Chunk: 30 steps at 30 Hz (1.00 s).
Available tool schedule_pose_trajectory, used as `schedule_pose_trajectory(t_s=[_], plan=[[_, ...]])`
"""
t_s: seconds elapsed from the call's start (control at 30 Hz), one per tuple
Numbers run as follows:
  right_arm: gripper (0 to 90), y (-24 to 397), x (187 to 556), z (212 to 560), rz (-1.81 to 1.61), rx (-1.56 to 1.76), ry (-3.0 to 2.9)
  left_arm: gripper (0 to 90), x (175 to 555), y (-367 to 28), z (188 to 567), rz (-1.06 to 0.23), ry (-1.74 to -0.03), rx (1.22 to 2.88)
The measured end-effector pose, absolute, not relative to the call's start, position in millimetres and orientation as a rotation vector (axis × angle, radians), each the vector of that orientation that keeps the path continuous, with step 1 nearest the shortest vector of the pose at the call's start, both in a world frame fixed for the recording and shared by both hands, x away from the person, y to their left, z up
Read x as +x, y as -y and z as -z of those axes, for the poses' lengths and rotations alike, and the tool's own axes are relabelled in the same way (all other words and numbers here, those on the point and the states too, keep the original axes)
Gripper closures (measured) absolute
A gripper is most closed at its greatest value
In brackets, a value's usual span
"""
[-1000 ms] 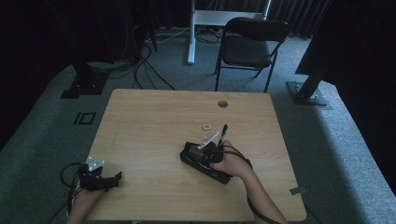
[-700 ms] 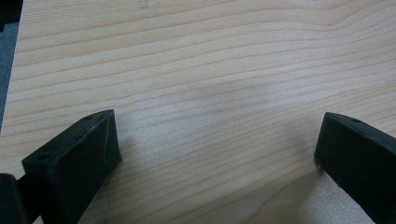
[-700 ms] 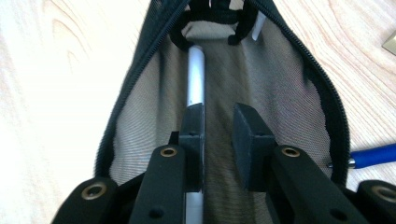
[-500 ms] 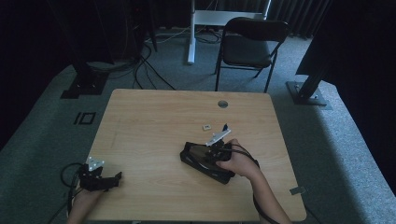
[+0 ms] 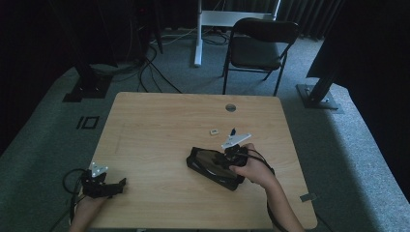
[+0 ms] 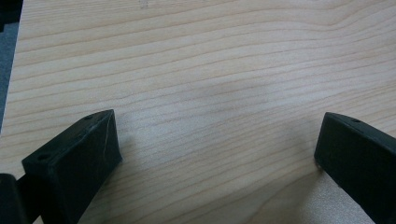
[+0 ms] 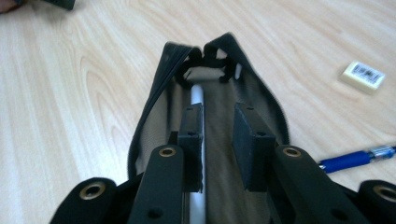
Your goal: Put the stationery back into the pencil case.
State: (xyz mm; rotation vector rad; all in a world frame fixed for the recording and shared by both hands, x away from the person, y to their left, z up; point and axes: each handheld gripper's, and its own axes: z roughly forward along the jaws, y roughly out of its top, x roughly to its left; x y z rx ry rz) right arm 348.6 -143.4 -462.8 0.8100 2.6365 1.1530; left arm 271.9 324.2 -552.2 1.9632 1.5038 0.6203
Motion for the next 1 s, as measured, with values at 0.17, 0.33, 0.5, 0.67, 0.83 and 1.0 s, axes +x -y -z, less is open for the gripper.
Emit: schedule_pose_trajectory(t_s=[0.17,0.33,0.5,0.67,0.83,1.0], plan=[[72.3,145.2,350.1,462.1,-1.187,0.839,-2.582,0.2,271.9,-324.2,552.2,-0.621,-1.504,1.963],[72.4,147.9,353.6,463.6,-1.22,0.871,-2.553,0.2,271.9,-324.2,552.2,-0.62,-1.503,1.964],[72.3,150.6,356.7,463.2,-1.225,0.906,-2.499,0.2,271.9,-324.2,552.2,-0.621,-1.503,1.963],[72.4,155.4,362.6,461.3,-1.243,0.974,-2.425,0.2,271.9,-324.2,552.2,-0.62,-1.503,1.964],[72.4,160.1,369.1,460.7,-1.254,1.054,-2.328,0.1,271.9,-324.2,552.2,-0.62,-1.504,1.963],[72.6,165.2,374.3,461.9,-1.253,1.118,-2.237,0.2,271.9,-324.2,552.2,-0.62,-1.504,1.963]])
